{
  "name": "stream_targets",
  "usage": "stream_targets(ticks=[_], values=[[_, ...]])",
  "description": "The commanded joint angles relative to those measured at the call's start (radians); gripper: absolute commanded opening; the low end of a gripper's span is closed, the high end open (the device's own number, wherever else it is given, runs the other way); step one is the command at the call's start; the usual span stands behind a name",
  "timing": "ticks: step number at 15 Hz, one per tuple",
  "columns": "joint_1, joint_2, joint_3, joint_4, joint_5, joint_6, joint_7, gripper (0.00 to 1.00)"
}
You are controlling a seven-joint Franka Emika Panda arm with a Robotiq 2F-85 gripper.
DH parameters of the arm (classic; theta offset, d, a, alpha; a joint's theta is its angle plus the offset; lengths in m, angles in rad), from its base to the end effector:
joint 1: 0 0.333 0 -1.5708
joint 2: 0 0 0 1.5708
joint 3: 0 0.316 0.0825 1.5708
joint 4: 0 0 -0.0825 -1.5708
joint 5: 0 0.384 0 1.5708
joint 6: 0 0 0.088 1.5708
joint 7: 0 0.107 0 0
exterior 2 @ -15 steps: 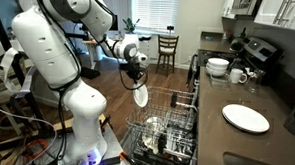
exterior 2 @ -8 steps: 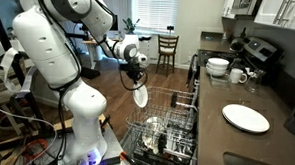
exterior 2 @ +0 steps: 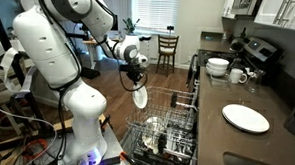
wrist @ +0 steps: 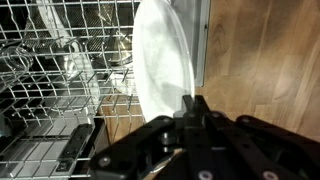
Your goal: Pick a plate on the counter and put it in the dishwasher
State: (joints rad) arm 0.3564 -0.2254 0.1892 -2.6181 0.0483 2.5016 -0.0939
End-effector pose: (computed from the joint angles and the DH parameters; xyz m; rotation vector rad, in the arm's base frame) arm 0.3694 0.2216 0.3359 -2.9852 -0.9231 -0.1651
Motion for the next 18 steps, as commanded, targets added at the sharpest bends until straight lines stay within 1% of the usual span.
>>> stream_targets(ticks=[1, 3, 6, 12, 14, 15, 16, 18], values=[[-0.002, -0.033, -0.028, -0.034, 0.094, 0.036, -0.126, 0.02], [0.005, -0.040, -0.055, -0.044, 0.159, 0.042, -0.211, 0.02], [0.009, -0.051, -0.097, -0.046, 0.248, 0.019, -0.351, 0.02], [0.001, -0.057, -0.174, -0.037, 0.350, -0.023, -0.551, 0.02], [0.002, -0.053, -0.201, -0.031, 0.407, -0.032, -0.635, 0.02], [-0.005, -0.048, -0.203, -0.030, 0.421, -0.031, -0.648, 0.02], [-0.020, -0.020, -0.171, -0.030, 0.378, -0.007, -0.583, 0.04], [-0.023, -0.020, -0.181, -0.030, 0.394, -0.012, -0.611, 0.04]])
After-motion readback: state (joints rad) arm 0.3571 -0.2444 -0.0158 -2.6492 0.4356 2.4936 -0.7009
